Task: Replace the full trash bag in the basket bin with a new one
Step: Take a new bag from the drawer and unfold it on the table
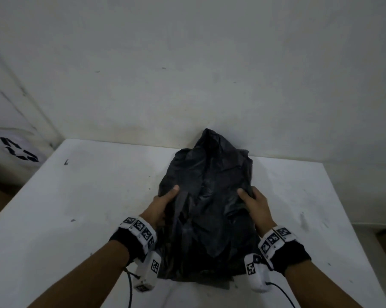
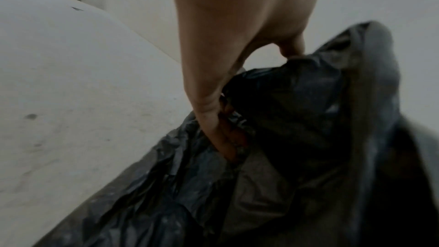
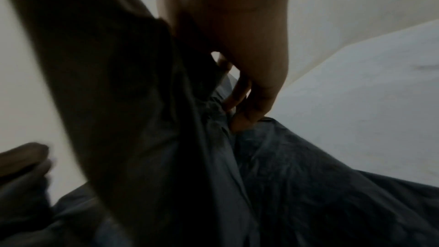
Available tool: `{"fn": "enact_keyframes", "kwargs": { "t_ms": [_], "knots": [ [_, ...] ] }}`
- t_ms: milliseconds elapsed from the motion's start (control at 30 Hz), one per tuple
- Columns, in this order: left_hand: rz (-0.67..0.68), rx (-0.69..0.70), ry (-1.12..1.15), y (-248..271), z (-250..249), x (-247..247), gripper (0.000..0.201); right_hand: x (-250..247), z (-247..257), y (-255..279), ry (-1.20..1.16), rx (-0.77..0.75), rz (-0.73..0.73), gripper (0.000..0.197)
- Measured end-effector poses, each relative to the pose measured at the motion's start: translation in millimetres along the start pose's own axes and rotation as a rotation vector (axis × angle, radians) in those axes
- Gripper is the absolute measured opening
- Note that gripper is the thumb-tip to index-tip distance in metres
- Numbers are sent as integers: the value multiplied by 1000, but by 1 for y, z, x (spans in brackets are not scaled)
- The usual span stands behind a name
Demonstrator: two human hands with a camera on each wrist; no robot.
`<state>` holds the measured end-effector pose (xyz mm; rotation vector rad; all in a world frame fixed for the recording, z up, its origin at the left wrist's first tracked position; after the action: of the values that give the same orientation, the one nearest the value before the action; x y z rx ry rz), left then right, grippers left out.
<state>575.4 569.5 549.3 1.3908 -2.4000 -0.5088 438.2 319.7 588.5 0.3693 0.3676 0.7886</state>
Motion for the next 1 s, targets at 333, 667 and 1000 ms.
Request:
{"fn": "enact_keyframes", "kwargs": {
  "t_ms": [333,667,1000],
  "knots": [
    [174,99,-86,4,5,73,52,106,-27,37,41,144,354,40],
    [117,266,-195,13,-12,56,35,80,-20,35,-334,321,382,25],
    [158,256,-32,18,-20,61,27,95,0,42,269,59,492,39]
  ]
}}
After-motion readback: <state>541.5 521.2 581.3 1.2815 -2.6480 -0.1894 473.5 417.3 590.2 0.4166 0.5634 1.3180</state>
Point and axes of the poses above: each hand's wrist, its own y-axis away from the middle knuckle, its own x-axis out of the palm, z = x × y, the point moved 9 cm from there along -y, towards the middle knuckle, and after that the axes turned 14 degrees about x, right-handed, at the moved point
